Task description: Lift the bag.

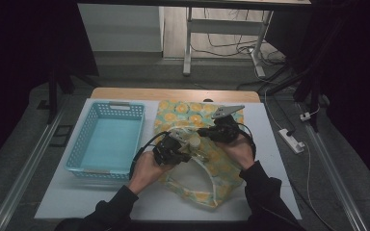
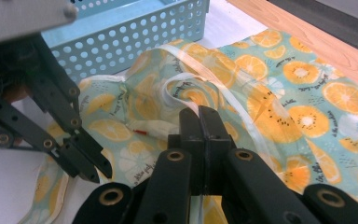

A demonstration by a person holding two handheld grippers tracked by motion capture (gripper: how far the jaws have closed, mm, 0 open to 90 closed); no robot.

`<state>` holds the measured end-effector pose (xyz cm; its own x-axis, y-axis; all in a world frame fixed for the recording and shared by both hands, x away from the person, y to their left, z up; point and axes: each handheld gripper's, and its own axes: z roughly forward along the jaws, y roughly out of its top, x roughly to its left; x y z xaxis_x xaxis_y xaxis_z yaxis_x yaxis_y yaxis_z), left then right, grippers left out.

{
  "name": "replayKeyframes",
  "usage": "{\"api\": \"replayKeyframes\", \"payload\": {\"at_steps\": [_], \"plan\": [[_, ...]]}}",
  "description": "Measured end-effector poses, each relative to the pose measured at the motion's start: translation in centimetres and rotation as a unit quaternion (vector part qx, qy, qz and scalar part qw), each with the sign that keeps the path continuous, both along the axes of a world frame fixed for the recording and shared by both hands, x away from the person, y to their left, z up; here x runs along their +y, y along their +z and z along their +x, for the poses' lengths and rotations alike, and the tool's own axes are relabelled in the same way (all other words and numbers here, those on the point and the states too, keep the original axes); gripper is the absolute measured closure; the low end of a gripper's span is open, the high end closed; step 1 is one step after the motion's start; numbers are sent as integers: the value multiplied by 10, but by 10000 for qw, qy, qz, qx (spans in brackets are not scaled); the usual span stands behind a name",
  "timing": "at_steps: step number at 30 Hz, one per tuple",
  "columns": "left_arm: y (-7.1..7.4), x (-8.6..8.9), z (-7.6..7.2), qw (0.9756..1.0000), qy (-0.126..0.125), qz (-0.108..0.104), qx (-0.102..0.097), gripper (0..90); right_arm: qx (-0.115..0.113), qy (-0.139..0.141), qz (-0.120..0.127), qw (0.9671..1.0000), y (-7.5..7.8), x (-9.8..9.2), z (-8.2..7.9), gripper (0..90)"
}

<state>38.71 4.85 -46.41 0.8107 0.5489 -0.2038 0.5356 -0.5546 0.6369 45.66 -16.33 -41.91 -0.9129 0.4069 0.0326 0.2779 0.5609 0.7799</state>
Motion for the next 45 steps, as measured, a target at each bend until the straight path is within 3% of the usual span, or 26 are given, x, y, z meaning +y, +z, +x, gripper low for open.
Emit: {"api": "replayKeyframes", "payload": {"at_steps": [6,22,30,39,45], "plan": [[15,4,4,9999,-11,-100,18,896,-42,76,-34,10000,8,0,-2,900],[58,29,19,9972,101,-738,36,898,-180,68,50,9998,34,0,-4,900],[83,39,27,9950,151,-985,-53,898,-260,71,81,9996,50,1,-5,900],[112,50,38,9905,185,-1359,-81,899,-321,68,197,9993,71,1,-3,900],[134,51,45,9891,180,-1448,-187,898,-373,61,265,9989,87,2,-1,900]]}}
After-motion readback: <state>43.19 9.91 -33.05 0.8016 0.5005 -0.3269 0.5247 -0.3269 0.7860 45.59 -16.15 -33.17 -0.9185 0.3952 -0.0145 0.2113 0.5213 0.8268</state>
